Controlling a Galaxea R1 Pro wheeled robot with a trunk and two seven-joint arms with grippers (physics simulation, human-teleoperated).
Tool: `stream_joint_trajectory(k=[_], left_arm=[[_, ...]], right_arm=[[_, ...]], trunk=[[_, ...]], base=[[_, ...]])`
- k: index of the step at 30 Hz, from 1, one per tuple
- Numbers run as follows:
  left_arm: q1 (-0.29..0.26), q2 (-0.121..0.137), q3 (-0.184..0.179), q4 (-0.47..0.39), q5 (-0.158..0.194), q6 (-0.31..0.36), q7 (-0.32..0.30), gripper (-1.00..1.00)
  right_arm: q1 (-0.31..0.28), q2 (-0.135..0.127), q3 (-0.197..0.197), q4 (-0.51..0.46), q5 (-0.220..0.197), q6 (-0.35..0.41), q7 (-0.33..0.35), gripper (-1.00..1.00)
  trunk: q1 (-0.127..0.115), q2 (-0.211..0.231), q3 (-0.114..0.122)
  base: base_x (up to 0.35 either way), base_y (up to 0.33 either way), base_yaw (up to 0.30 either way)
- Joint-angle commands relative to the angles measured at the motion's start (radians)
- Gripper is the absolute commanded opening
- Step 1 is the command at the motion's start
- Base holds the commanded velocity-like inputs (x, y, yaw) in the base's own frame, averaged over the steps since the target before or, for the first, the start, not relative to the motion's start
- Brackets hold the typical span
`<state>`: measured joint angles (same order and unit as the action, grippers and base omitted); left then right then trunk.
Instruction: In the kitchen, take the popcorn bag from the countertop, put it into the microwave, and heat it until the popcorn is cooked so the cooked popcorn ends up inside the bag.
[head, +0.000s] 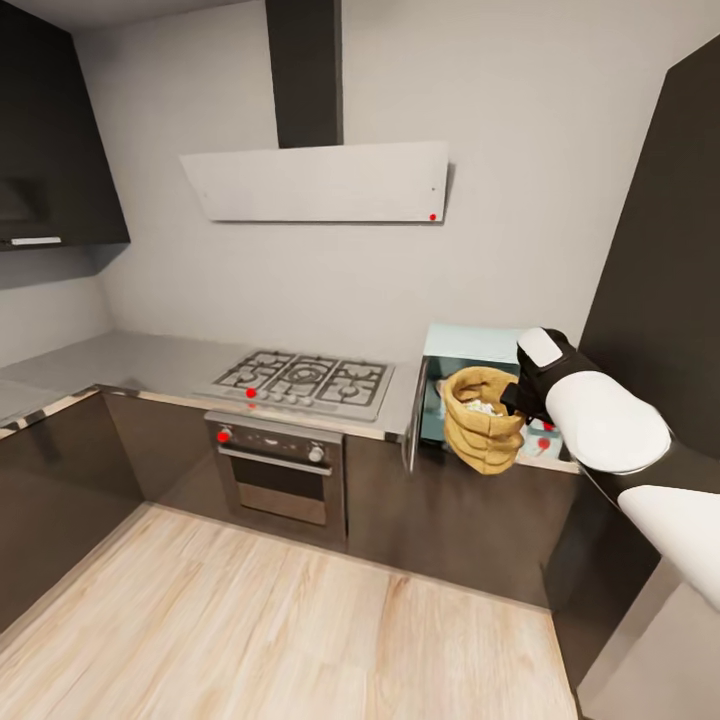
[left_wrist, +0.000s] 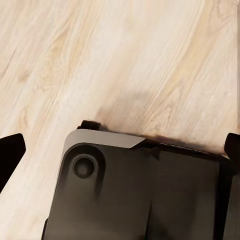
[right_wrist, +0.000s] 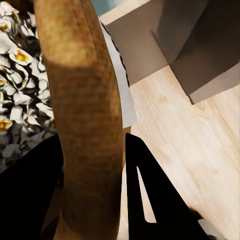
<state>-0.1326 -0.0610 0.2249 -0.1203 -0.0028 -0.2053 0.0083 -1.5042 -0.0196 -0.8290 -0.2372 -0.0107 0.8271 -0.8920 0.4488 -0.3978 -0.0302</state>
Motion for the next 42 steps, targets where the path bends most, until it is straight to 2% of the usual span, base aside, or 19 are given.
stream_joint_trajectory(k=[1, 14, 22, 31, 42], left_arm=[[-0.001, 0.000, 0.002, 0.001, -0.001, -0.003, 0.001, 1.00], [-0.001, 0.000, 0.002, 0.001, -0.001, -0.003, 0.001, 1.00], [-0.001, 0.000, 0.002, 0.001, -0.001, -0.003, 0.001, 1.00], [-0.001, 0.000, 0.002, 0.001, -0.002, -0.003, 0.001, 1.00], [-0.001, 0.000, 0.002, 0.001, -0.002, -0.004, 0.001, 1.00]], right_arm=[[0.003, 0.000, -0.002, -0.001, -0.002, 0.004, -0.004, -1.00], [0.018, 0.000, -0.001, -0.002, -0.002, 0.004, -0.002, -1.00], [0.018, 0.000, -0.001, -0.002, -0.002, 0.004, -0.002, -1.00], [0.018, 0.000, -0.001, -0.002, -0.002, 0.004, -0.002, -1.00], [0.019, 0.000, -0.002, -0.002, -0.002, 0.004, -0.002, -1.00]], trunk=[[0.001, -0.002, -0.002], [0.001, -0.002, -0.002], [0.001, -0.002, -0.002], [0.001, -0.002, -0.002], [0.001, -0.002, -0.002]], base=[[0.332, -0.089, 0.000], [0.085, -0.017, 0.000], [0.261, 0.000, 0.000], [0.014, -0.001, 0.000], [0.053, -0.186, 0.000]])
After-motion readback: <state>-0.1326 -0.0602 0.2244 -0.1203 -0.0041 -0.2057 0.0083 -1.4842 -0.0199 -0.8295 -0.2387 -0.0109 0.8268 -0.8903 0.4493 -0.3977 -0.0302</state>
